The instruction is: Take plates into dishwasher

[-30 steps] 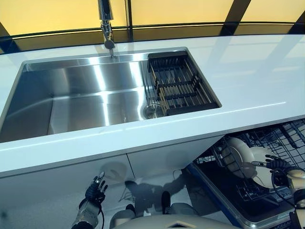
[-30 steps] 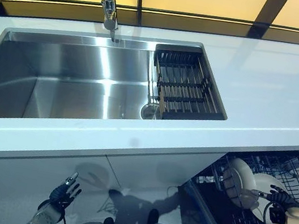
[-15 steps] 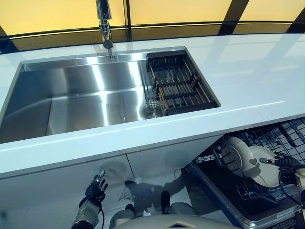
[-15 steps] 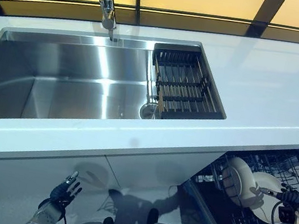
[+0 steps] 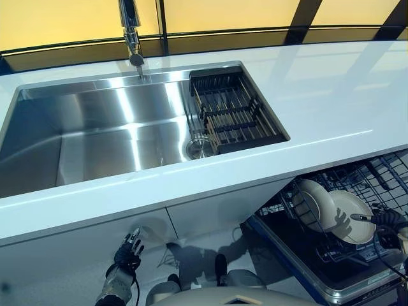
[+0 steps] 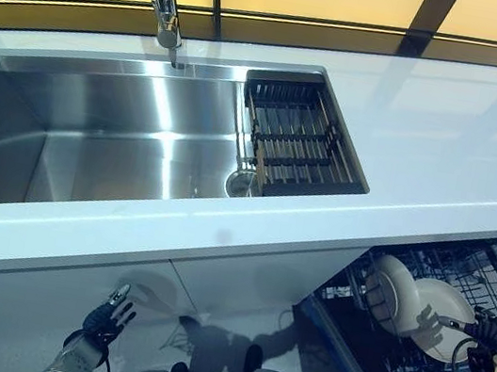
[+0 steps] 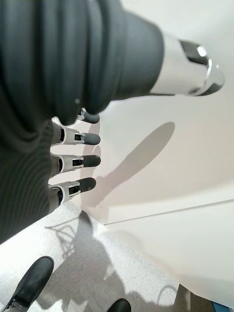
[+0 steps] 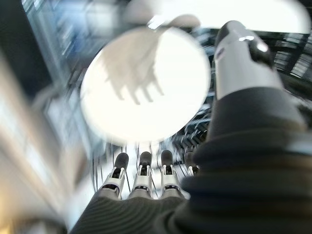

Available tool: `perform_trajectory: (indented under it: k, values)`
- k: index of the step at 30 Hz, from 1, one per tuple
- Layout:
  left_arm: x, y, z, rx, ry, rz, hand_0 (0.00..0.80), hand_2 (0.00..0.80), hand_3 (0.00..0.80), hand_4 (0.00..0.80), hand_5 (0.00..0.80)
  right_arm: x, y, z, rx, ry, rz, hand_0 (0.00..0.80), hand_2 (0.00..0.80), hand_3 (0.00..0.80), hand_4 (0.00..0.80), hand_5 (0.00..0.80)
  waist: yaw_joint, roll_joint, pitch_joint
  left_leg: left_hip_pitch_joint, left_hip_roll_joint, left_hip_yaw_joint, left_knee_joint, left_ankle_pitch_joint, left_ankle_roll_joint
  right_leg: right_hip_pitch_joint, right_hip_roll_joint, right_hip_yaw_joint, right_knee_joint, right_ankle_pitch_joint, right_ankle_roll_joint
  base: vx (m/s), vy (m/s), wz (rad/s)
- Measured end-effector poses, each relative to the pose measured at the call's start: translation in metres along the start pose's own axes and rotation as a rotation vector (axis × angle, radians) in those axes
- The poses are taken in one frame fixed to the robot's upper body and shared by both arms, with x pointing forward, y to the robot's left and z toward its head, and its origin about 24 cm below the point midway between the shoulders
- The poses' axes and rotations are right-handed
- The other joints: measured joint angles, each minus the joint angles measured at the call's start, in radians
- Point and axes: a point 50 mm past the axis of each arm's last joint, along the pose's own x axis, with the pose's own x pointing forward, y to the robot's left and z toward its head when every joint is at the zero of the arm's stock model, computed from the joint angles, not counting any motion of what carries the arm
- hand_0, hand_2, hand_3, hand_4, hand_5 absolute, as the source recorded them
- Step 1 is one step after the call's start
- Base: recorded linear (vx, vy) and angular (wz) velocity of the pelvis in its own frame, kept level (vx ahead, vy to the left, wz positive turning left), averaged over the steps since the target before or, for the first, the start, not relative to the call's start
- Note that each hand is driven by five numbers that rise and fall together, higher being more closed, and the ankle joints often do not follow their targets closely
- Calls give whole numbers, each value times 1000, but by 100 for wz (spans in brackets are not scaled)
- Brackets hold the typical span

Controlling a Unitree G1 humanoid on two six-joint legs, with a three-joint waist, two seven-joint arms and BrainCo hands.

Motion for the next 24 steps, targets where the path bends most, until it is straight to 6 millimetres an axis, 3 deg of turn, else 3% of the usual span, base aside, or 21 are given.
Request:
perform_trajectory:
  k: [7, 15, 24]
  values:
    - [0, -2, 1, -3, -4, -3, 0, 0, 0, 0, 0, -7, 7, 29, -485, -154, -124, 0, 0, 0, 0, 0, 1, 1, -3, -3, -1, -1, 0, 3, -4, -9, 0, 2, 0, 1, 0, -9, 5, 0]
    - [0, -2, -1, -3, 2, 5, 0, 0, 0, 0, 0, -11, 23, 35, -568, -205, -153, 0, 0, 0, 0, 0, -1, 1, -11, -2, -1, -1, 0, 3, -3, -9, -1, 0, 0, 1, 1, 0, 0, 0]
    - [-1, -1, -4, -8, 23, 17, 0, 0, 0, 0, 0, -12, 54, 39, -556, -225, -41, 0, 0, 0, 0, 0, 1, 10, -34, -2, -2, -2, 0, 3, -2, -8, -3, -2, -1, 1, 1, 0, 0, 0]
